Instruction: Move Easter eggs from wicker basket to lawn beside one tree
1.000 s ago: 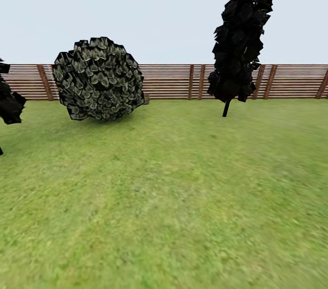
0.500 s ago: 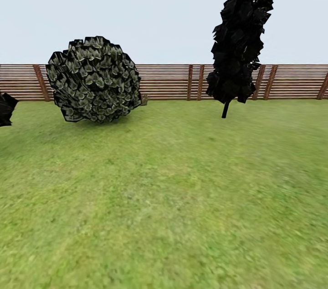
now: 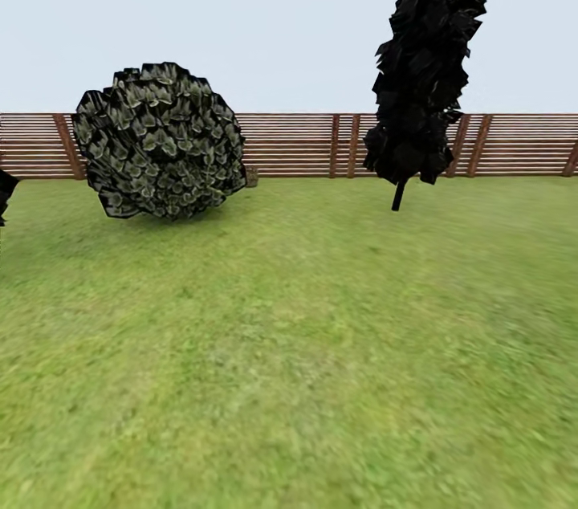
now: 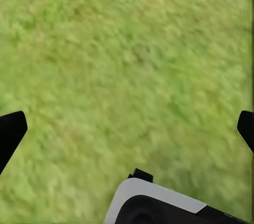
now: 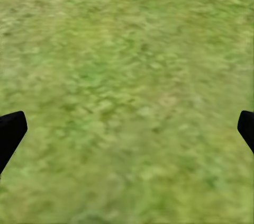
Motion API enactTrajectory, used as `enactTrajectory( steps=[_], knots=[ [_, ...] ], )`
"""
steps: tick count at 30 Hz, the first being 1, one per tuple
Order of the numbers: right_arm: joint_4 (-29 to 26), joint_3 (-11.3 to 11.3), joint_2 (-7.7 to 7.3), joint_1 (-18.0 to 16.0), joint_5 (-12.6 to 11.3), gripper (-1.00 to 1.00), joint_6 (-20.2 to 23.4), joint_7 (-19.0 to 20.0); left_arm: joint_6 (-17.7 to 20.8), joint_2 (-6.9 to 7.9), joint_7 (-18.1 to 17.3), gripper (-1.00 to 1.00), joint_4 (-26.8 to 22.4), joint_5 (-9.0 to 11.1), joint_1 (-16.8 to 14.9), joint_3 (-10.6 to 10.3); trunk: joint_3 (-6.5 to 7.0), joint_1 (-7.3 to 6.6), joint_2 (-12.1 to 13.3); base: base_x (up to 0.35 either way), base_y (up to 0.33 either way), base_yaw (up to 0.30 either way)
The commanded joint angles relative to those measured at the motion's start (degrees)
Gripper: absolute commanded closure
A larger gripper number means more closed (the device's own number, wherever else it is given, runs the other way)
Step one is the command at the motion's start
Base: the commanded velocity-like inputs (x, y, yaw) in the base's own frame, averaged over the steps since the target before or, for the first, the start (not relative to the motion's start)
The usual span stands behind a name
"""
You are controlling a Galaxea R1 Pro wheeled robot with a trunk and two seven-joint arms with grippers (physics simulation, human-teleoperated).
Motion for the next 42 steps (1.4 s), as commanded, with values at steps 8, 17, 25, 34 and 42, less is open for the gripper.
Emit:
enactTrajectory(
  steps=[8, 17, 25, 34, 42],
  knots=[
    [0.0, -0.1, 0.05, 0.0, 0.1, -1.0, -1.2, -0.1, -0.1, 0.02, 0.4, -1.0, -0.1, 0.0, 0.0, -0.4, -0.1, 0.06, -0.1, 0.318, -0.148, 0.117],
    [0.0, -0.1, 0.06, 0.0, 0.1, -1.0, -1.2, -0.1, -0.1, 0.02, 0.4, -1.0, -0.1, 0.0, 0.0, -0.4, -0.1, 0.06, -0.1, 0.294, -0.209, 0.007],
    [0.2, -0.1, 0.0, 0.0, 0.1, -1.0, -1.2, -0.1, -0.1, 0.02, 0.4, -1.0, -0.1, 0.0, 0.0, -0.4, -0.26, 0.06, -0.1, 0.275, -0.23, 0.0],
    [0.2, -0.1, 0.13, 0.0, 0.2, -1.0, -1.2, 0.0, -0.1, 0.02, 0.4, -1.0, 0.0, 0.0, 0.0, -0.4, -0.54, 0.06, -0.1, 0.274, -0.231, 0.0],
    [0.2, 1.2, 0.14, 0.0, 0.1, -1.0, -0.9, -0.1, -0.1, 0.02, 0.4, -1.0, 0.0, 0.0, 0.0, -0.4, -0.72, 0.06, -0.1, 0.273, -0.231, 0.042]
  ],
)
